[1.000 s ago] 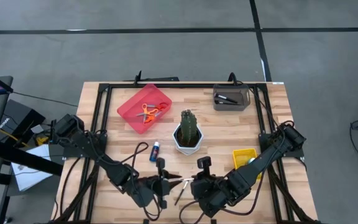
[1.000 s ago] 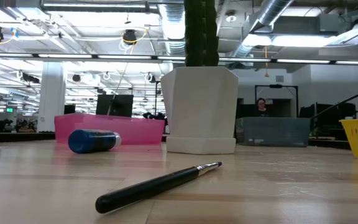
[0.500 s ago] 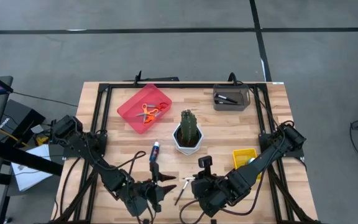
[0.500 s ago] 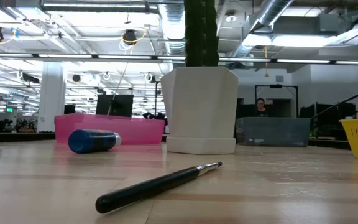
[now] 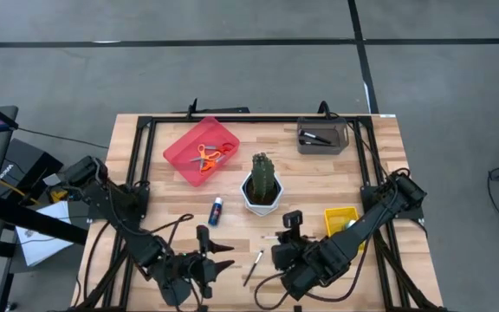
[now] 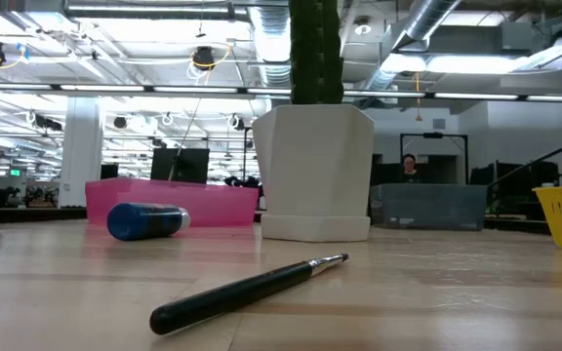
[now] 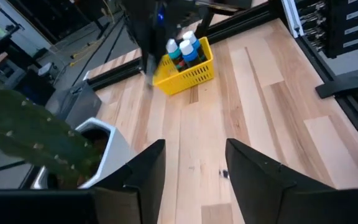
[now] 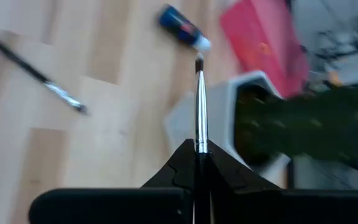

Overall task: Pick & Place Paint Supplies
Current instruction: Put the top foundation brush into the black bin

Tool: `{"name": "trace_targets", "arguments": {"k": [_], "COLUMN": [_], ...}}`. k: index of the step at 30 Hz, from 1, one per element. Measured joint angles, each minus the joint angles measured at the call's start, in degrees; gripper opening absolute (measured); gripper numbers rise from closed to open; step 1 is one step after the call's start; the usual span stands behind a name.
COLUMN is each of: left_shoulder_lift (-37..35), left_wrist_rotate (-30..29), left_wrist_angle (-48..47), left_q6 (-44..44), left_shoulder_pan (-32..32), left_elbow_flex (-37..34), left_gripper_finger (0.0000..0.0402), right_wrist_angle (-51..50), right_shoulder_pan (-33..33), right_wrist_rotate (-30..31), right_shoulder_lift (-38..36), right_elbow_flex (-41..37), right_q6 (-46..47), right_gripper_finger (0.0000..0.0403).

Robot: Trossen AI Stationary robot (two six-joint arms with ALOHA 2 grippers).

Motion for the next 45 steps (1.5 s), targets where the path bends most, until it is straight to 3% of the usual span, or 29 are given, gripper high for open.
{"name": "trace_targets", "arguments": {"k": [6,14,21,33,39,45], "left_shoulder_lift": [-2.56,-6.18,-12.47,-22.09,-23.71,-23.65], "left_wrist_rotate": [-0.14,-0.14,-1.38,-1.47,-1.47,-0.81], "left_wrist_angle": [-5.74,-4.77,0.06,12.41,14.81,15.72], "left_q6": [-6.83,-7.27,-7.13,-1.67,-0.98,-2.11], "left_shoulder_pan": [-1.8,-1.99,-0.55,2.97,4.44,4.45], "left_elbow_flex": [-0.17,-5.53,-12.45,-23.86,-26.18,-26.18], "left_gripper_finger": [0.0162,0.0165,0.0164,0.0164,0.0164,0.0164], "right_wrist_angle": [-8.0,-19.45,-13.08,14.67,39.06,60.64], "right_shoulder_pan": [2.23,7.73,15.17,17.39,14.3,8.3], "right_wrist_rotate": [6.41,12.14,15.69,22.32,21.82,16.33], "right_shoulder_lift": [0.0,-1.09,-9.56,-36.49,-51.21,-62.83], "right_elbow_flex": [-0.02,-0.11,-9.63,-40.76,-56.39,-67.96], "right_q6": [7.79,23.38,27.36,21.72,5.18,-11.73], "right_gripper_finger": [0.0009,0.0009,0.0009,0.0008,0.0008,0.0008]}}
